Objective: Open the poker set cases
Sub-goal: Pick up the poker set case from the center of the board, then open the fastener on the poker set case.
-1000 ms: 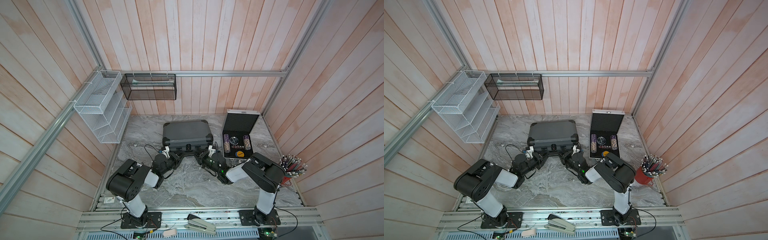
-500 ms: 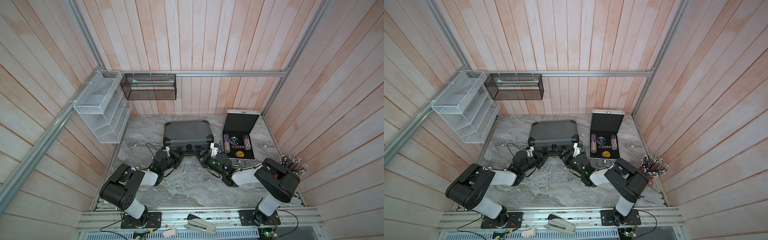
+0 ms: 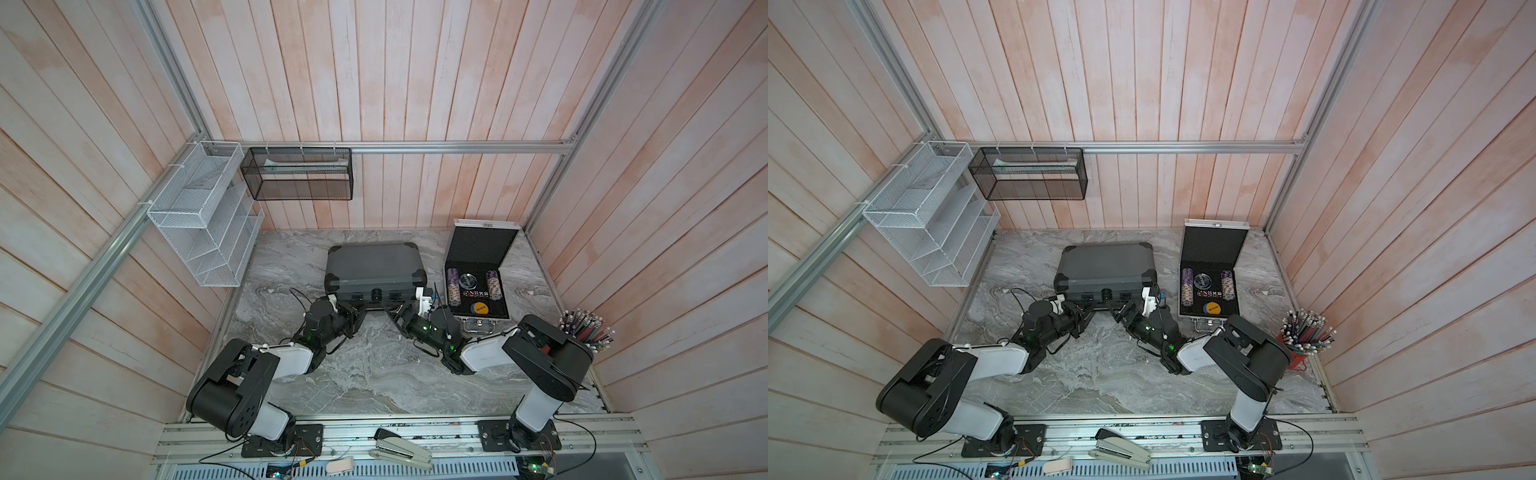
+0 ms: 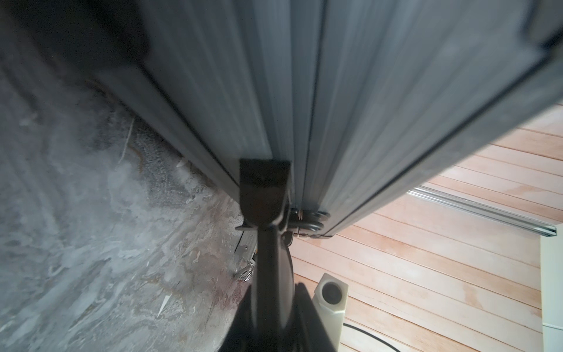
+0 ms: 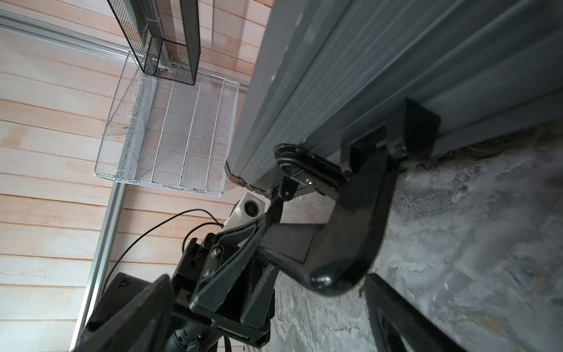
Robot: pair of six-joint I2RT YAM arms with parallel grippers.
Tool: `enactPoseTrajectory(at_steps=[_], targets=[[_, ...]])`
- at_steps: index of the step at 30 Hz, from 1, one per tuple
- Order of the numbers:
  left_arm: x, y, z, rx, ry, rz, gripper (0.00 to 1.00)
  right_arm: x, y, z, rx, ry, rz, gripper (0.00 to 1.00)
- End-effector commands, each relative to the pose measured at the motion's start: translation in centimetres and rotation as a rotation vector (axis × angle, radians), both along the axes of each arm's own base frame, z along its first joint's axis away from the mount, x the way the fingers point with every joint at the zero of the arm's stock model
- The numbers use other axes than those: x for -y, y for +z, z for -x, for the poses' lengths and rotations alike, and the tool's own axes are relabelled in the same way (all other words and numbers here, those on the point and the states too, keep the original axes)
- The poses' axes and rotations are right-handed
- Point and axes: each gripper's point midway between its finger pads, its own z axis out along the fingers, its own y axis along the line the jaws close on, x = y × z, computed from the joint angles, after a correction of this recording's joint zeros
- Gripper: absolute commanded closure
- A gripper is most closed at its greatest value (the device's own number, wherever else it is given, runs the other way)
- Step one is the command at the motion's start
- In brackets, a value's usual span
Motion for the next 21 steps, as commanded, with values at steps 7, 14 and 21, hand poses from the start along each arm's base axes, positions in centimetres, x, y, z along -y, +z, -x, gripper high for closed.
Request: enactPoseTrajectory(at_steps=[7, 14, 21], targets=[[2.2, 10.8, -0.1, 0.345, -0.053, 0.097, 0.94, -0.9, 1.0, -0.1, 0.044, 0.02, -0.009, 0.01], [3.0, 11.1, 0.9, 0.337, -0.067, 0.129, 0.94, -1.9, 1.4, -0.8, 0.064, 0.031, -0.031, 0.01], [3.2, 11.0, 1.7, 0.323, -0.067, 0.158, 0.95, -2.2, 0.9, -1.4, 0.066, 0.032, -0.043, 0.02]])
